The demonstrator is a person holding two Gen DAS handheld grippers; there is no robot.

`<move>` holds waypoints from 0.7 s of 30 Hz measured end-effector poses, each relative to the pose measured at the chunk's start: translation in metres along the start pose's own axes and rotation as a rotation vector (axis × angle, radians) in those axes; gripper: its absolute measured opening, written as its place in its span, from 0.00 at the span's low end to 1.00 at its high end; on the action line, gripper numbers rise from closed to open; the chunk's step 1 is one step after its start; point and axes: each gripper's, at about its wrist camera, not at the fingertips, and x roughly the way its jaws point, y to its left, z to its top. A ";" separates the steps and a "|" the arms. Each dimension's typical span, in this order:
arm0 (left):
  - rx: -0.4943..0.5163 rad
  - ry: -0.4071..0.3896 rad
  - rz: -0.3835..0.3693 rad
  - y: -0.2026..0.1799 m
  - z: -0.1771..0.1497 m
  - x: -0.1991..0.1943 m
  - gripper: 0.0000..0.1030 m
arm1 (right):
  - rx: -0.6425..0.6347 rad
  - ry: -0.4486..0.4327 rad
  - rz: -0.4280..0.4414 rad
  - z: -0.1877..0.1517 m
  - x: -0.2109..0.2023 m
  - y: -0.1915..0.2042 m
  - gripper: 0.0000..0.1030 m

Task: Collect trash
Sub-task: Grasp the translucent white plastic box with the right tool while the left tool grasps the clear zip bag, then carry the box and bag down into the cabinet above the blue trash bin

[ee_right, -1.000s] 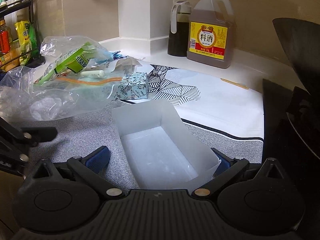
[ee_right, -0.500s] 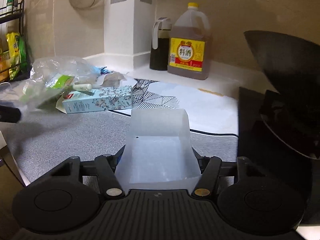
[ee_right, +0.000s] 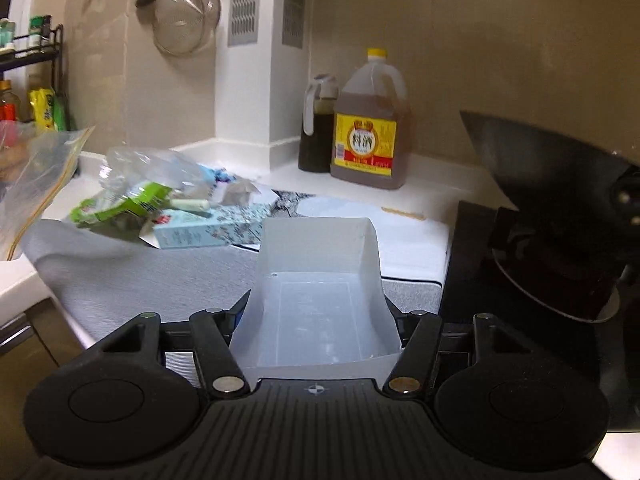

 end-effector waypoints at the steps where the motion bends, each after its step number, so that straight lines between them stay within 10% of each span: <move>1: -0.006 -0.003 0.014 0.004 -0.003 -0.008 0.21 | -0.004 -0.006 0.011 0.000 -0.006 0.001 0.61; 21: -0.134 0.109 0.273 0.050 -0.096 -0.103 0.21 | -0.196 0.033 0.355 -0.036 -0.107 0.090 0.61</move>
